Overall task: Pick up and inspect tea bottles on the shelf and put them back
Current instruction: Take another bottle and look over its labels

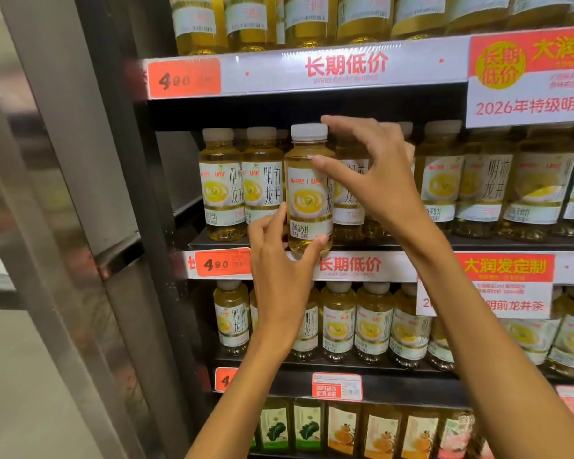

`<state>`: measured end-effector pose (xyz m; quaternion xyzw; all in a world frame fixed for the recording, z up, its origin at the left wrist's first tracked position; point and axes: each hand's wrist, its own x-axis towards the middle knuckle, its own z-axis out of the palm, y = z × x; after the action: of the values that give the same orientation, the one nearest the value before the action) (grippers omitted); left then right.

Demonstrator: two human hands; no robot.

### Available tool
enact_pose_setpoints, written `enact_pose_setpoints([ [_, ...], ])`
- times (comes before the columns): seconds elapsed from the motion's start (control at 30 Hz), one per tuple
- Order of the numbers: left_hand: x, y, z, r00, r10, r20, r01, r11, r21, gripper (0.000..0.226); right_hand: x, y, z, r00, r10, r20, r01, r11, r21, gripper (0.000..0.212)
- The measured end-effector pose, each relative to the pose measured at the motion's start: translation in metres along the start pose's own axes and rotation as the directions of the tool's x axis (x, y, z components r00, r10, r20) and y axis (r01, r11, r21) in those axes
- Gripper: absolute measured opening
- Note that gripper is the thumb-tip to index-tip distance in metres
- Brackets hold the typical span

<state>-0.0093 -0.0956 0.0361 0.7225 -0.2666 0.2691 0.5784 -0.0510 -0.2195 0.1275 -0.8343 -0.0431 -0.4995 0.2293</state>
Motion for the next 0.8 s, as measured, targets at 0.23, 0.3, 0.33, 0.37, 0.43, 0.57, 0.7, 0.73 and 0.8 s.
enact_pose_setpoints([
  [0.23,0.002,0.001,0.008,0.997,0.038,-0.068,-0.029,0.992,0.122,0.059,0.012,0.005,0.011,0.999,0.01,-0.051,-0.023,0.966,-0.258,0.053],
  [0.3,0.004,0.001,0.008,0.997,0.039,-0.067,-0.03,0.99,0.135,0.053,0.014,0.006,0.016,0.996,0.024,-0.088,-0.052,0.937,-0.344,0.055],
  [0.33,0.005,0.001,0.009,0.997,0.036,-0.063,-0.027,0.989,0.145,0.051,0.015,0.006,0.018,0.995,0.022,-0.098,-0.057,0.926,-0.374,0.055],
  [0.37,0.007,0.001,0.009,0.998,0.033,-0.059,-0.023,0.987,0.157,0.05,0.017,0.007,0.02,0.994,0.018,-0.103,-0.058,0.917,-0.396,0.055],
  [0.43,0.009,0.001,0.01,0.998,0.036,-0.056,-0.025,0.982,0.185,0.049,0.018,0.008,0.023,0.994,0.023,-0.11,-0.066,0.908,-0.413,0.055],
  [0.57,0.011,0.002,0.013,0.997,0.05,-0.051,-0.038,0.973,0.226,0.043,0.021,0.008,0.026,0.993,0.048,-0.106,-0.086,0.912,-0.401,0.056],
  [0.7,0.009,0.0,0.014,0.995,0.089,-0.039,-0.074,0.958,0.276,0.04,0.023,0.015,0.023,0.99,0.064,-0.126,-0.115,0.881,-0.458,0.057],
  [0.73,0.008,-0.001,0.014,0.994,0.095,-0.045,-0.079,0.959,0.273,0.039,0.022,0.018,0.021,0.988,0.081,-0.132,-0.134,0.874,-0.467,0.056],
  [0.8,0.006,-0.001,0.015,0.992,0.11,-0.058,-0.091,0.96,0.266,0.037,0.02,0.02,0.019,0.987,0.074,-0.145,-0.136,0.868,-0.478,0.052],
])
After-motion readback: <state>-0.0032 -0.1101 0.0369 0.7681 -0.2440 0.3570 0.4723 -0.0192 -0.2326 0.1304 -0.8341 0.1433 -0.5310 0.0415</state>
